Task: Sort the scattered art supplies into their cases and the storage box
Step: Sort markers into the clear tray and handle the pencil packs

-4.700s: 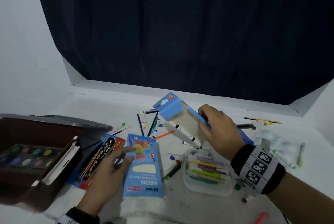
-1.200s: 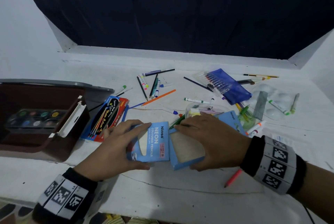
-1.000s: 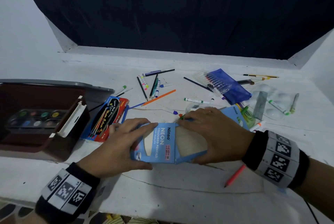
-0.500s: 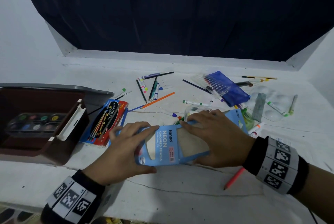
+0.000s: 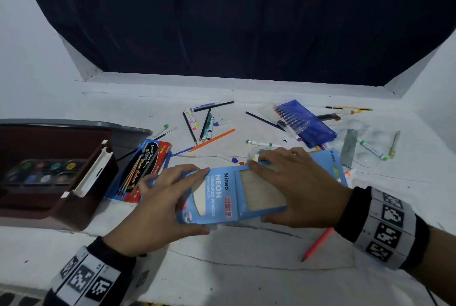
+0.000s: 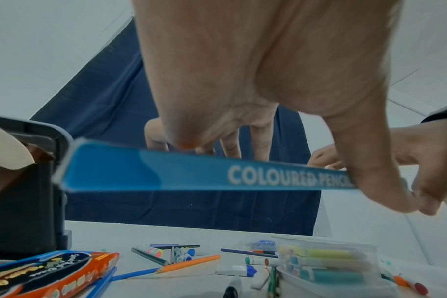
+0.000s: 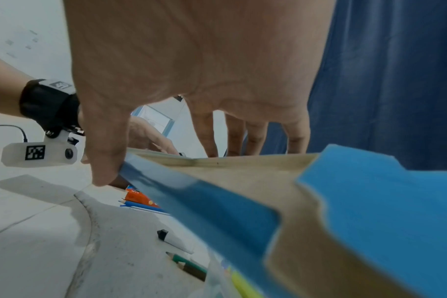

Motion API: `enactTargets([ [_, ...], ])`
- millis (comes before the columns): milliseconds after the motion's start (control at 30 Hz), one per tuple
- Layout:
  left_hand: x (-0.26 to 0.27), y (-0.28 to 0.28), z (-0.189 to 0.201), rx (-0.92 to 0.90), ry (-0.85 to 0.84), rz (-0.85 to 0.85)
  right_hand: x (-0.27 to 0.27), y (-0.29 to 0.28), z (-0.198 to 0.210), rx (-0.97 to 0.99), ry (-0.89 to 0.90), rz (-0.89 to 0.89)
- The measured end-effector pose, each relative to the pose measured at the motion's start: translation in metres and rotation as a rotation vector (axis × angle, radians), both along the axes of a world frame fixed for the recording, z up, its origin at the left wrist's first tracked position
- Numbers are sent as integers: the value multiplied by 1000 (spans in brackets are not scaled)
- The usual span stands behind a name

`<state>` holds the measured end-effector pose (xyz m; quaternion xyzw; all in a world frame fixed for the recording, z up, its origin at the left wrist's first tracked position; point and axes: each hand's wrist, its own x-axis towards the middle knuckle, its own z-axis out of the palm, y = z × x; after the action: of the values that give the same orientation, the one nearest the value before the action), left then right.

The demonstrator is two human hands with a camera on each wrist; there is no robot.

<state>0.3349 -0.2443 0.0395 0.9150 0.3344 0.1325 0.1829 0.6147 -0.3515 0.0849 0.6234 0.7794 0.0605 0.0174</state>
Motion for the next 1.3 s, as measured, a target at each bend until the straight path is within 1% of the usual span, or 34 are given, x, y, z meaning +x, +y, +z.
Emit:
enactTargets([
  [200, 8, -9, -1, 14, -61, 21, -10, -1, -1, -12, 55, -23],
  [333, 11, -12, -3, 53, -46, -5, -23, 0, -3, 26, 132, 9],
  [433, 8, -10, -5, 36, -22, -7, -29, 1, -10, 53, 113, 31],
  [533, -3, -5, -9, 19, 24, 11, -24, 1, -10, 57, 46, 25],
  [633, -16, -1, -9, -8, 24, 62, -15, 3, -1, -64, 17, -69],
  [700, -20, -1, -7, -17, 11, 72, -11, 4, -1, -98, 46, -84],
  [800, -18, -6, -10, -11, 8, 54, -23, 8, -5, -63, 141, -14],
  [833, -16, -10, -11, -8, 2, 40, -30, 11, -8, -79, 162, 19],
  [900, -13, -18, -14, -6, -11, 30, -43, 18, -18, -130, 149, 55],
  [1000, -23, -24, -16, -14, -12, 97, -50, 30, -33, -43, 135, 107],
  [1067, -38, -25, -19, 4, 10, 171, -51, 33, -39, -9, 186, 126],
  [1167, -61, -26, -28, 13, 95, 294, -57, 31, -46, 14, 283, 127],
  [1300, -90, -33, -37, -11, 227, 358, -63, 25, -60, -151, 364, 28],
])
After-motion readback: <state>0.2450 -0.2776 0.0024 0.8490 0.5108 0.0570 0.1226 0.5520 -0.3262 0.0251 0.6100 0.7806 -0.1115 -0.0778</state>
